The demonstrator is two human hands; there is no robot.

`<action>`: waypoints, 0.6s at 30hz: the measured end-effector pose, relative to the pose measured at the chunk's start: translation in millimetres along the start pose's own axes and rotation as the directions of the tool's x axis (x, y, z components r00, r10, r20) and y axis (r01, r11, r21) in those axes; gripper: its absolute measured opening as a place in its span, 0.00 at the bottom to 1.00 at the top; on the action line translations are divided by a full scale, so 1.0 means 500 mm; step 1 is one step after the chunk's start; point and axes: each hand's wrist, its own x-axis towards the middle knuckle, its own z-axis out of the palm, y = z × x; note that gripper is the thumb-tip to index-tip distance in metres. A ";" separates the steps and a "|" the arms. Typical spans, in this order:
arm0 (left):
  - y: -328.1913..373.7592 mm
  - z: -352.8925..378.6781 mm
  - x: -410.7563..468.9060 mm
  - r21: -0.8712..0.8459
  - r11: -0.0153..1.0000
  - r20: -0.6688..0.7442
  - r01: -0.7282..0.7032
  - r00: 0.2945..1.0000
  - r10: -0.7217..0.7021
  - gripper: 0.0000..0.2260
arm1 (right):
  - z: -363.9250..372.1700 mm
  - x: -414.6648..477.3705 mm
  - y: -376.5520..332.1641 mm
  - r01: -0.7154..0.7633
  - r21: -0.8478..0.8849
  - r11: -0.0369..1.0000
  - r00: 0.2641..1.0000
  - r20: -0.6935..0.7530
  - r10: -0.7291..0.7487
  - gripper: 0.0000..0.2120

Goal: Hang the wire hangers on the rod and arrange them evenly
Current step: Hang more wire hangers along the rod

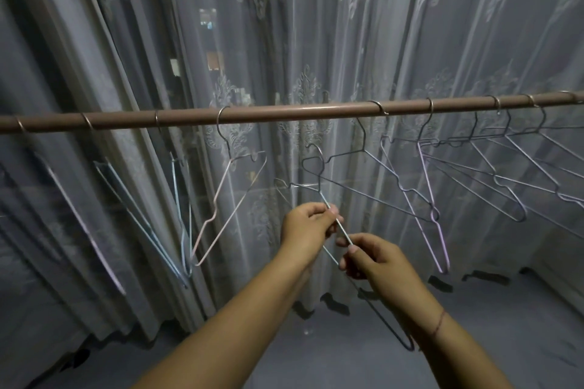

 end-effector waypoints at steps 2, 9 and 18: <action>0.025 -0.006 0.006 -0.008 0.999 0.008 -0.033 0.999 0.033 0.08 | 0.003 0.001 -0.015 -0.002 0.061 0.998 1.000 0.020 0.001 0.10; 0.113 -0.007 0.037 -0.043 0.993 -0.033 -0.108 0.994 0.107 0.07 | 0.024 0.049 -0.080 0.049 0.121 0.991 0.998 0.039 -0.054 0.09; 0.106 -0.029 0.087 0.010 1.000 -0.127 -0.015 0.992 0.016 0.08 | 0.064 0.086 -0.092 -0.018 0.126 0.992 0.999 0.050 0.012 0.11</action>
